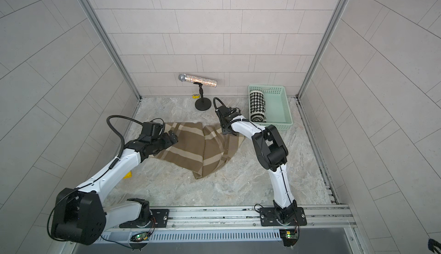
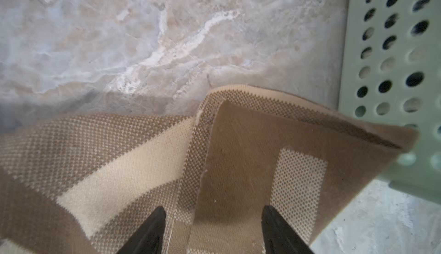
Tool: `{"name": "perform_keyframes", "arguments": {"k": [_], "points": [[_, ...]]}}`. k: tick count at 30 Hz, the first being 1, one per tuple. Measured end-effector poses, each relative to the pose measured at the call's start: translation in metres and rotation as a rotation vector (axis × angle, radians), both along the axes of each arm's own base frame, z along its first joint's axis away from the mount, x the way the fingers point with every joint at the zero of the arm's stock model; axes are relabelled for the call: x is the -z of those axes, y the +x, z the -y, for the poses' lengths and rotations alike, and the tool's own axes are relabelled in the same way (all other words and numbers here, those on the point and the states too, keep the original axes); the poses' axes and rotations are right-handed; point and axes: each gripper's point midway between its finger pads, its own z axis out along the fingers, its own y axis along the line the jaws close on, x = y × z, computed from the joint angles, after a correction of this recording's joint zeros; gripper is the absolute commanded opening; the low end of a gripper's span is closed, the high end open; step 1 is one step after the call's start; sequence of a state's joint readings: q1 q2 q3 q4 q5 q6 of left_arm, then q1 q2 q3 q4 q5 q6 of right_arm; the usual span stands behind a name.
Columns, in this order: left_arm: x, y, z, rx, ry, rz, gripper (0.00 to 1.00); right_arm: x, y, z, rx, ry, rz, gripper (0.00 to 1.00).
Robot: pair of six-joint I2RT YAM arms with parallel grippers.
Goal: Roll up the scarf and place it into the basket
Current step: Flatten out the scarf at the center of the board.
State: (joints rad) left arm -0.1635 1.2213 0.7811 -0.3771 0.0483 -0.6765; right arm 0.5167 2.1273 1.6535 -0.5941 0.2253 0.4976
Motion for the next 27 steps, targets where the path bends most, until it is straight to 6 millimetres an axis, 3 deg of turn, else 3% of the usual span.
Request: {"name": "perform_keyframes", "arguments": {"k": [5,11,14,21,26,27], "points": [[0.021,0.001,-0.047,-0.178,0.035,-0.071,0.97,-0.004,0.016,-0.005,0.007,-0.014,0.021,0.71],[0.075,-0.014,-0.087,-0.332,0.018,-0.265,0.95,0.011,0.020,-0.003,0.010,-0.056,-0.005,0.68],[0.096,-0.016,-0.092,-0.376,-0.023,-0.322,0.89,0.015,0.017,-0.001,0.007,-0.070,-0.023,0.64],[0.093,0.021,-0.090,-0.418,-0.107,-0.224,0.67,0.016,0.018,0.002,0.007,-0.069,-0.025,0.48],[0.095,0.039,-0.085,-0.433,-0.172,-0.171,0.43,0.019,0.019,0.005,0.010,-0.053,-0.037,0.32],[0.095,0.043,-0.085,-0.434,-0.184,-0.160,0.35,0.019,0.019,0.005,0.011,-0.049,-0.039,0.29]]}}
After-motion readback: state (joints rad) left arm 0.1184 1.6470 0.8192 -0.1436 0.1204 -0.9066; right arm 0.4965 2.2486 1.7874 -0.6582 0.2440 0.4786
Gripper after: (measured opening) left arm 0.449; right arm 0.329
